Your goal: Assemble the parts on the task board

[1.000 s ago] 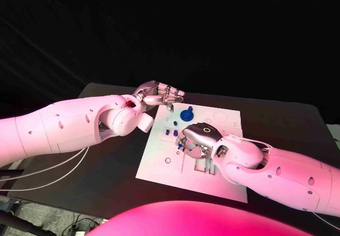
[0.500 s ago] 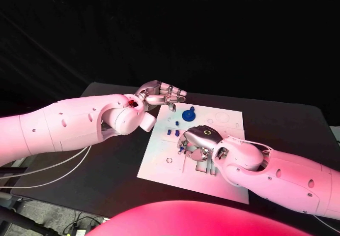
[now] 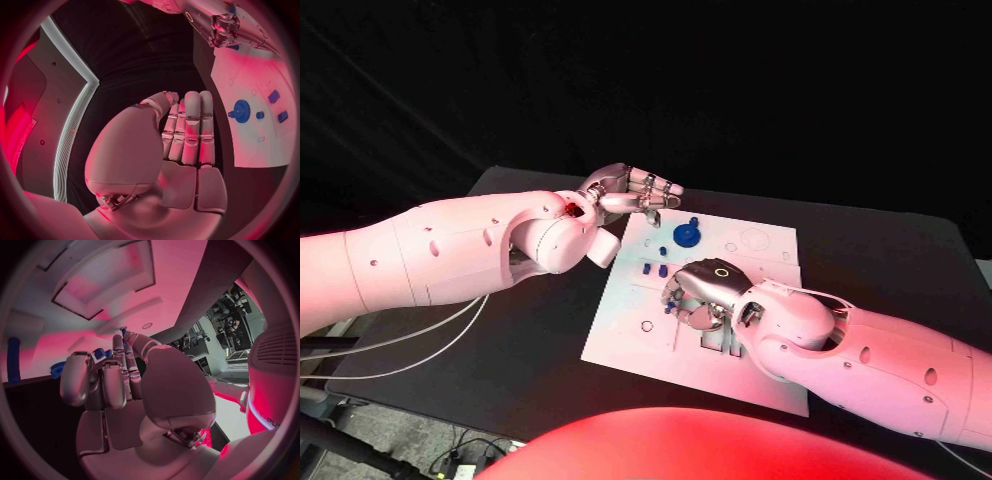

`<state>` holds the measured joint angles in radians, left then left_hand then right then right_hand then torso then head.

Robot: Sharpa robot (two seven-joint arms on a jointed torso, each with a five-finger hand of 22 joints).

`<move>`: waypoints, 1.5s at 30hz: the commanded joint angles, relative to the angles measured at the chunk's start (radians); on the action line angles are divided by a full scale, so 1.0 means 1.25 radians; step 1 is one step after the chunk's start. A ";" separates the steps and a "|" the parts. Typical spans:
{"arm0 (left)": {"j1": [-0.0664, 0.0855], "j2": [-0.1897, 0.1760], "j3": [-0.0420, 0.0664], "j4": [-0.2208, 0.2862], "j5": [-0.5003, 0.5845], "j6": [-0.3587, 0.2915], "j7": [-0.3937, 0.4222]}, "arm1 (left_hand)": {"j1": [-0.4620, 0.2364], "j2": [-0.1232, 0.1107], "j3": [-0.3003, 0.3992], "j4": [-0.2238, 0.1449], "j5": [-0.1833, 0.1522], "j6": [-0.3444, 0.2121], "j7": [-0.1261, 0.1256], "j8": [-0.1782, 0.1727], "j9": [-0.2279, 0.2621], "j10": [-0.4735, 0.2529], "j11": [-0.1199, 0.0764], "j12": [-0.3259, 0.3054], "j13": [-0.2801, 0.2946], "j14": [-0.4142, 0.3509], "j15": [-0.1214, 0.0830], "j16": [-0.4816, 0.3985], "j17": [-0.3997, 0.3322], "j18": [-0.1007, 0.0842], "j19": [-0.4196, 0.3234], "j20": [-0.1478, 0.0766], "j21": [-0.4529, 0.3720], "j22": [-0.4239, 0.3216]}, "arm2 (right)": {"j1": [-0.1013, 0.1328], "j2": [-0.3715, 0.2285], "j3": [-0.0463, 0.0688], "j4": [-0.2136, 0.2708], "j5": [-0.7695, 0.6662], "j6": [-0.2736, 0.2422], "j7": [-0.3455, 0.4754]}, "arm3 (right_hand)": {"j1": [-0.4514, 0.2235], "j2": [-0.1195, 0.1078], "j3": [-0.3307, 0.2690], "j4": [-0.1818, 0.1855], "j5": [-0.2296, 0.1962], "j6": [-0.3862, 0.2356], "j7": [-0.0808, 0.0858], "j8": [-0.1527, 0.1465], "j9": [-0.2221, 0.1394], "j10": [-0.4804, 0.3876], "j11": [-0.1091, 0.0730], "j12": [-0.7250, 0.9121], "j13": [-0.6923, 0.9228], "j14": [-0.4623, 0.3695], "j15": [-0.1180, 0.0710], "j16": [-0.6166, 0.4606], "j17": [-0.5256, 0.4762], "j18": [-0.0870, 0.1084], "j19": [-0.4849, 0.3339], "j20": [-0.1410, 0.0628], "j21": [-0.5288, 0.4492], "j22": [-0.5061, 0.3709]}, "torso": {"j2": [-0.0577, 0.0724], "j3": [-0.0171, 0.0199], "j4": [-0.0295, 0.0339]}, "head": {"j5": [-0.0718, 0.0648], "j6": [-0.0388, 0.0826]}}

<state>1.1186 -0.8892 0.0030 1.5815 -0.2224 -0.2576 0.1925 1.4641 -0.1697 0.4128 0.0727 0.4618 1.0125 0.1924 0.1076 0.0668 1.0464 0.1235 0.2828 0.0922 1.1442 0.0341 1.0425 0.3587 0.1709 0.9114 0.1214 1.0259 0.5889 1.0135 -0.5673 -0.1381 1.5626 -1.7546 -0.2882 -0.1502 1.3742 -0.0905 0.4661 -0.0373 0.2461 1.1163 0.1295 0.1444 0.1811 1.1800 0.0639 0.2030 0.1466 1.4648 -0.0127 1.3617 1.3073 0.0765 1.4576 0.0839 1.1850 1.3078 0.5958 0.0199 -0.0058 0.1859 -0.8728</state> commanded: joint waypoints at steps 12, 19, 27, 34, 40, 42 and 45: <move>0.001 0.000 0.001 0.003 0.005 0.015 0.003 | -0.001 0.006 -0.001 -0.004 -0.003 -0.005 0.001 -0.003 0.000 -0.006 -0.001 0.001 0.001 -0.006 0.001 -0.005 -0.001 0.012 -0.007 0.001 -0.003 -0.001 | -0.004 0.015 -0.001 -0.010 -0.026 0.024 -0.021 | -0.007 -0.002 0.003 0.002 0.002 0.005 0.002 0.004 0.001 0.003 -0.001 -0.004 0.000 0.048 -0.004 0.005 0.005 -0.009 0.004 -0.001 0.001 0.142 | 0.000 0.0001 -0.0004 | 0.000 0.000; 0.001 0.000 0.001 0.004 0.005 0.016 0.002 | -0.001 0.006 -0.002 -0.004 -0.003 -0.005 0.002 -0.002 0.000 -0.007 -0.001 0.003 0.001 -0.006 0.001 -0.006 -0.002 0.012 -0.007 0.001 -0.003 -0.001 | -0.004 0.019 -0.001 -0.012 -0.038 0.054 -0.033 | -0.007 -0.002 0.003 0.002 0.001 0.005 0.002 0.003 0.001 0.003 -0.001 -0.005 0.000 0.047 -0.003 0.004 0.003 -0.009 0.004 -0.001 0.000 0.142 | -0.001 -0.0001 -0.0005 | -0.002 0.000; 0.001 0.000 0.001 0.004 0.005 0.016 0.001 | -0.001 0.006 -0.002 -0.004 -0.003 -0.005 0.002 -0.002 0.000 -0.007 -0.001 0.003 0.001 -0.006 0.001 -0.006 -0.002 0.012 -0.007 0.001 -0.003 -0.001 | -0.004 0.022 -0.001 -0.011 -0.041 0.076 -0.034 | -0.012 -0.004 0.000 0.002 -0.004 0.004 0.002 0.002 0.001 0.004 0.000 -0.009 0.000 0.047 -0.003 0.004 0.002 -0.009 0.003 0.000 -0.003 0.141 | -0.001 0.0000 -0.0007 | -0.003 0.000; 0.001 0.000 0.001 0.004 0.005 0.017 -0.001 | -0.001 0.006 -0.002 -0.004 -0.003 -0.005 0.002 -0.002 0.000 -0.007 -0.001 0.003 0.001 -0.006 0.001 -0.006 -0.002 0.012 -0.007 0.001 -0.003 -0.001 | -0.004 0.020 -0.002 -0.011 -0.040 0.056 -0.035 | -0.033 -0.016 -0.003 0.011 -0.006 -0.051 0.021 -0.035 -0.013 -0.037 0.018 -0.043 -0.011 0.045 0.011 0.002 -0.004 -0.007 -0.004 0.008 -0.018 0.137 | -0.001 0.0000 -0.0008 | -0.004 0.000; 0.001 -0.001 0.001 0.003 0.005 0.020 -0.004 | -0.001 0.006 -0.002 -0.004 -0.003 -0.005 0.002 -0.002 0.000 -0.007 -0.001 0.003 0.001 -0.006 0.001 -0.006 -0.002 0.012 -0.007 0.001 -0.003 -0.001 | -0.004 0.011 -0.002 -0.003 -0.042 0.023 -0.037 | -0.051 -0.039 -0.015 0.016 -0.015 -0.104 0.015 -0.065 -0.027 -0.079 0.025 -0.068 -0.024 0.041 0.018 -0.002 -0.013 0.000 -0.018 0.016 -0.056 0.128 | -0.001 0.0003 -0.0007 | -0.009 0.000; 0.001 -0.002 0.001 0.003 0.005 0.020 -0.004 | -0.001 0.006 -0.002 -0.004 -0.003 -0.005 0.002 -0.002 0.000 -0.007 -0.001 0.003 0.001 -0.006 0.001 -0.006 -0.002 0.012 -0.007 0.001 -0.003 -0.001 | -0.004 0.002 -0.002 0.006 -0.044 0.014 -0.039 | -0.052 -0.042 -0.018 0.017 -0.016 -0.108 0.013 -0.065 -0.028 -0.084 0.026 -0.069 -0.025 0.041 0.019 -0.002 -0.014 0.001 -0.020 0.017 -0.061 0.126 | -0.001 0.0005 -0.0008 | -0.009 0.000; 0.001 -0.003 0.001 0.003 0.005 0.021 -0.005 | -0.001 0.006 -0.002 -0.004 -0.003 -0.006 0.002 -0.002 0.000 -0.008 -0.001 0.004 0.001 -0.006 0.001 -0.007 -0.002 0.012 -0.008 0.002 -0.004 -0.002 | -0.002 -0.019 -0.001 0.031 -0.047 0.000 -0.045 | -0.053 -0.042 -0.020 0.017 -0.017 -0.108 0.011 -0.064 -0.029 -0.086 0.026 -0.070 -0.026 0.040 0.019 -0.003 -0.015 0.002 -0.021 0.018 -0.064 0.126 | -0.002 0.0000 -0.0015 | -0.012 0.000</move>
<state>1.1189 -0.8931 0.0030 1.5831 -0.2216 -0.2498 0.1858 1.4641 -0.1697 0.4128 0.0727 0.4618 1.0125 0.1924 0.1076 0.0668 1.0458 0.1228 0.2828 0.0926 1.1442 0.0341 1.0376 0.3575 0.1710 0.9078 0.1251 1.0260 0.5883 1.0101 -0.5839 -0.1397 1.5889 -1.7936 -0.2569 -0.1922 1.3103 -0.1393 0.4466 -0.0173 0.2284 0.9878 0.1446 0.0677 0.1464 1.0815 0.0975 0.1196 0.1154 1.4665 0.0036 1.3617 1.2892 0.0766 1.4378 0.1037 1.1110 1.3081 0.5942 0.0200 -0.0070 0.1734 -0.8728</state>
